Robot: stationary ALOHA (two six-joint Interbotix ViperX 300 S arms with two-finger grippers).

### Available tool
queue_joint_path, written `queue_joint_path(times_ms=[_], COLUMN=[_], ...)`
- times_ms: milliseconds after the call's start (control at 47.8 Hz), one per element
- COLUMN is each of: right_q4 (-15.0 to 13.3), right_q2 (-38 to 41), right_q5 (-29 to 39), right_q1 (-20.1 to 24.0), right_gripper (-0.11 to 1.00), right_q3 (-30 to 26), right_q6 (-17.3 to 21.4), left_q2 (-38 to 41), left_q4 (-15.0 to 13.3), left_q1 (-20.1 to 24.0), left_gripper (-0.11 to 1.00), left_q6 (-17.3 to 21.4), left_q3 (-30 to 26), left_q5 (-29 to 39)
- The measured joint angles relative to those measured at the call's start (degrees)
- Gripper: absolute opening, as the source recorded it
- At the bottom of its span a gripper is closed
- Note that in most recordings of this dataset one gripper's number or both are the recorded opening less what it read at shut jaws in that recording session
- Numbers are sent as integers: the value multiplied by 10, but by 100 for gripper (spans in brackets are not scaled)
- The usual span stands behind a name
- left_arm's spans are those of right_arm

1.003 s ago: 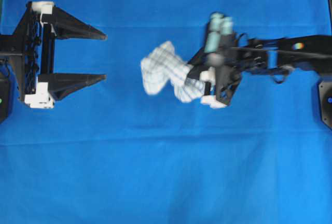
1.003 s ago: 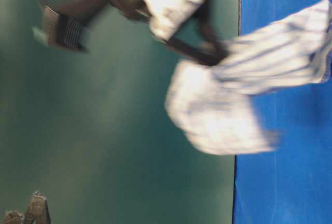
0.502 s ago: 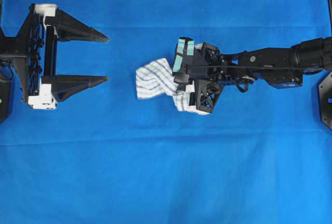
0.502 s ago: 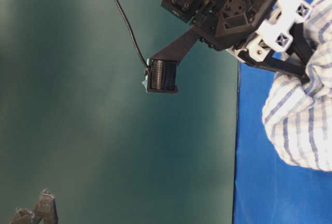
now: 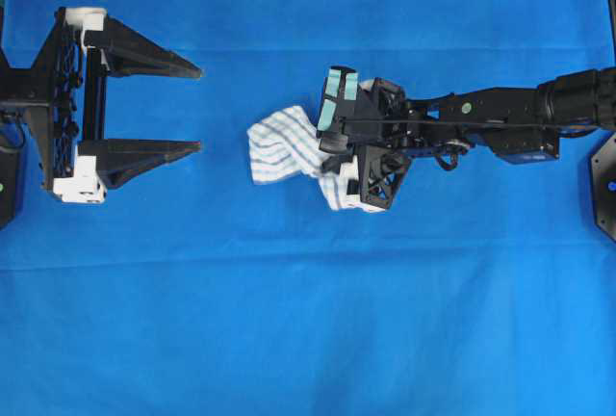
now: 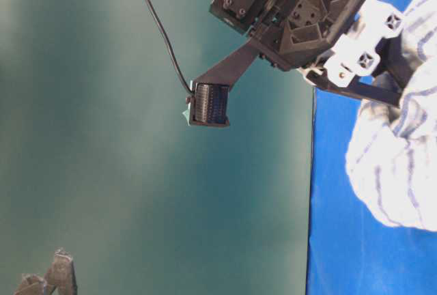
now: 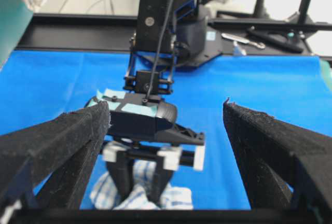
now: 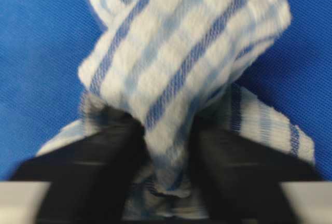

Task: Hand over the towel.

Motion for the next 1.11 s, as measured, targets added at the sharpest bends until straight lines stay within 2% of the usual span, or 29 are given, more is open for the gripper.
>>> queue_joint_path(times_ms=[42, 84, 439, 815, 920, 1108], right_q4=[0, 0, -10, -17, -17, -18], right_q2=[-10, -20, -207, -430, -459, -455], right_q5=[2, 3, 1, -137, -165, -182], right_q1=[0, 0, -1, 1, 2, 2], right_gripper=[70, 73, 72, 72, 72, 72], right_q3=[0, 0, 30, 138, 166, 181], right_q6=[0, 0, -3, -4, -4, -4], left_q2=[0, 0, 0, 0, 0, 1], left_q4=[0, 0, 0, -1, -1, 0], left_q1=[0, 0, 0, -1, 0, 2], left_gripper=[90, 90, 90, 90, 90, 90], left_q6=[0, 0, -1, 1, 1, 1], left_q3=[0, 0, 1, 2, 2, 7], left_q5=[0, 0, 0, 0, 0, 0])
